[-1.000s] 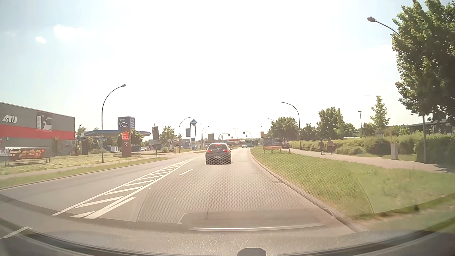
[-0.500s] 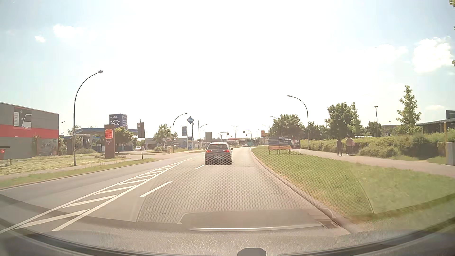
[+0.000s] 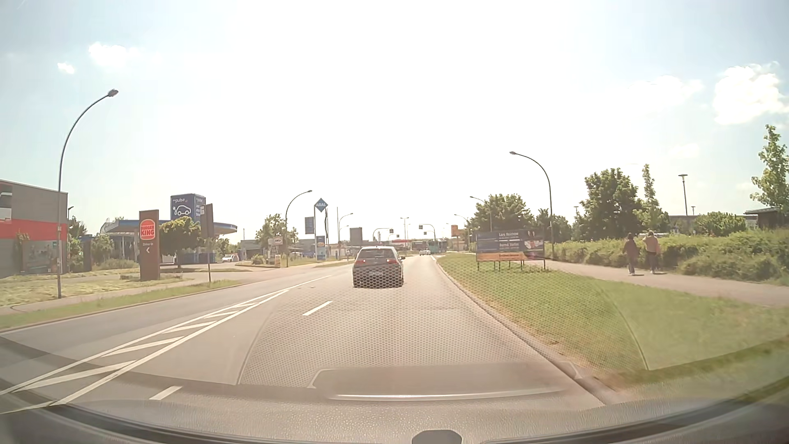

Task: Follow the waypoints while adhering to traffic rules and regulations

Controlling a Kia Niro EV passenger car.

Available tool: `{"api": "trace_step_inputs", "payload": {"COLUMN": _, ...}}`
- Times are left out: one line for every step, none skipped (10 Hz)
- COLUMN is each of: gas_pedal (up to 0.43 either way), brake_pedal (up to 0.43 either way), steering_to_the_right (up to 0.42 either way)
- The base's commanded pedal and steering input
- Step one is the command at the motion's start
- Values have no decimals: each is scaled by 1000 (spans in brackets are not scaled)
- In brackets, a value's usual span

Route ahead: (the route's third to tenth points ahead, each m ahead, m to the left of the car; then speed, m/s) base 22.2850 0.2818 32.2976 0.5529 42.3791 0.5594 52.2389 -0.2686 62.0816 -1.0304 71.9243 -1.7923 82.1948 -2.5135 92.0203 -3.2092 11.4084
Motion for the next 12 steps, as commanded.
{"api": "trace_step_inputs", "payload": {"gas_pedal": 0, "brake_pedal": 0, "steering_to_the_right": 4}}
{"api": "trace_step_inputs", "payload": {"gas_pedal": 0, "brake_pedal": 0, "steering_to_the_right": 4}}
{"api": "trace_step_inputs", "payload": {"gas_pedal": 0, "brake_pedal": 0, "steering_to_the_right": 5}}
{"api": "trace_step_inputs", "payload": {"gas_pedal": 0, "brake_pedal": 0, "steering_to_the_right": 5}}
{"api": "trace_step_inputs", "payload": {"gas_pedal": 0, "brake_pedal": 0, "steering_to_the_right": 5}}
{"api": "trace_step_inputs", "payload": {"gas_pedal": 0, "brake_pedal": 0, "steering_to_the_right": 5}}
{"api": "trace_step_inputs", "payload": {"gas_pedal": 0, "brake_pedal": 0, "steering_to_the_right": 5}}
{"api": "trace_step_inputs", "payload": {"gas_pedal": 0, "brake_pedal": 0, "steering_to_the_right": 5}}
{"api": "trace_step_inputs", "payload": {"gas_pedal": 0, "brake_pedal": 0, "steering_to_the_right": 4}}
{"api": "trace_step_inputs", "payload": {"gas_pedal": 0, "brake_pedal": 0, "steering_to_the_right": 5}}
{"api": "trace_step_inputs", "payload": {"gas_pedal": 0, "brake_pedal": 0, "steering_to_the_right": 6}}
{"api": "trace_step_inputs", "payload": {"gas_pedal": 0, "brake_pedal": 0, "steering_to_the_right": 7}}
